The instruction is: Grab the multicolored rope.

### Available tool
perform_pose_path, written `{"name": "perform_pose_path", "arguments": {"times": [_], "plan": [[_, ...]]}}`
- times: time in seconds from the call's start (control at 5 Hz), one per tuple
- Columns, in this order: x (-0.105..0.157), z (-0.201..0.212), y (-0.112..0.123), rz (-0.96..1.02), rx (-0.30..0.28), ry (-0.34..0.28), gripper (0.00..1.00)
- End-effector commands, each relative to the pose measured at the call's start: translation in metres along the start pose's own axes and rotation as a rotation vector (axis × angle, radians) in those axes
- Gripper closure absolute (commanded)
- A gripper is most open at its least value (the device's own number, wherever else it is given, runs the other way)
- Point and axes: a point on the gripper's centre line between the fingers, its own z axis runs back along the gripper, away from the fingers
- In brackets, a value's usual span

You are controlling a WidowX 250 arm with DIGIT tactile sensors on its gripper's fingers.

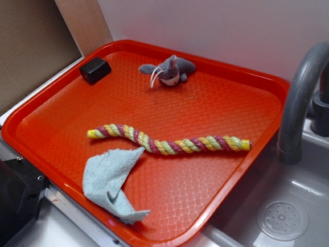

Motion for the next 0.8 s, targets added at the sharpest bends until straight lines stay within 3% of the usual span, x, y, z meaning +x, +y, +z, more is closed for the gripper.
{"name": "perform_pose_path", "arguments": {"times": [0.0,0.4,0.6], "plan": [[0.000,0.000,0.000,0.000,0.000,0.000,0.00],[0.046,-0.032,-0.063,-0.386,-0.104,-0.205,0.00],[0.068,-0.052,-0.097,-0.546,-0.111,-0.268,0.00]]}}
